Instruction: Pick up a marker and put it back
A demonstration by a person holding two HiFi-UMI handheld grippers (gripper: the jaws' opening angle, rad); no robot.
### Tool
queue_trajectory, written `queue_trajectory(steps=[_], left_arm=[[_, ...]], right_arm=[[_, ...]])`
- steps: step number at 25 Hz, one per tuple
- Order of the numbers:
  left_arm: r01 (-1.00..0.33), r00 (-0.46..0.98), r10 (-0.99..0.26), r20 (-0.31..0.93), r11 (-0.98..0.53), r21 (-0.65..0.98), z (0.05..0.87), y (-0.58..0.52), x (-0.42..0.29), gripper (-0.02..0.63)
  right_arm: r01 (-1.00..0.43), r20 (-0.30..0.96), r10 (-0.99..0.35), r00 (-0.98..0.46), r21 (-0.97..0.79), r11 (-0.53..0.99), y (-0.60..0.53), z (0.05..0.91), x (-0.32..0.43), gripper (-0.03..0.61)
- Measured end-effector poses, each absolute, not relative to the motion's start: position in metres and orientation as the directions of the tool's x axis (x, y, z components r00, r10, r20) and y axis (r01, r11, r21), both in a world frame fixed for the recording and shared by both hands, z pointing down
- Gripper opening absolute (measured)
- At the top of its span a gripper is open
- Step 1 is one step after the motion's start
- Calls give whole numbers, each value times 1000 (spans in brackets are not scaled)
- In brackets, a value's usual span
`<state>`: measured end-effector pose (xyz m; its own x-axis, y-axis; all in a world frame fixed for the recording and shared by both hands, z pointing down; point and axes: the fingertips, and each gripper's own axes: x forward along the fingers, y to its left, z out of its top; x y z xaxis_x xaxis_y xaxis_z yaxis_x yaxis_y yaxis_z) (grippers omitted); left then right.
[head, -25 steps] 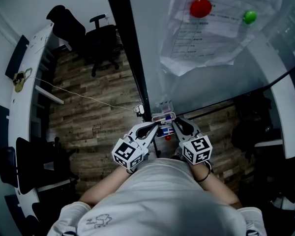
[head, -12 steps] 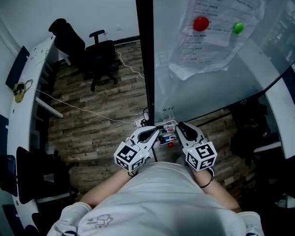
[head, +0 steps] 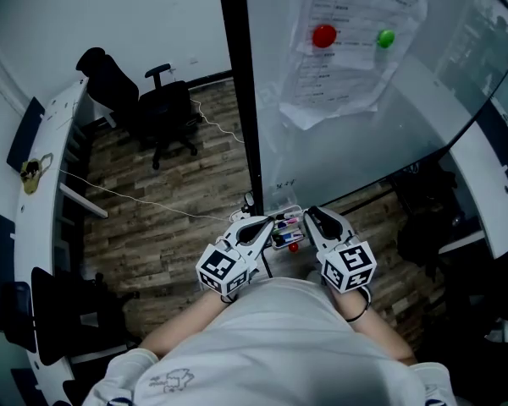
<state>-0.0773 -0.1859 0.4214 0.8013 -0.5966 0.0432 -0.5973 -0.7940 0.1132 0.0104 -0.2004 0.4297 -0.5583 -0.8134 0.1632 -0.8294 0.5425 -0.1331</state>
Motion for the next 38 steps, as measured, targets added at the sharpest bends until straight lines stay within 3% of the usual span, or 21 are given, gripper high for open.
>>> queue_trajectory(steps=[8, 13, 38], left_arm=[[-559, 829, -558, 44, -821, 122, 422, -179, -71, 5], [-578, 813, -582, 11, -806, 124, 415, -183, -77, 6], [-655, 751, -656, 76, -728, 203, 443, -188, -80, 6]], right_arm=[[-834, 156, -820, -551, -135, 535, -197, 429, 12, 77], [-833, 155, -818, -553, -134, 537, -197, 429, 12, 75], [-793, 232, -758, -609, -177, 583, -201, 458, 13, 75]])
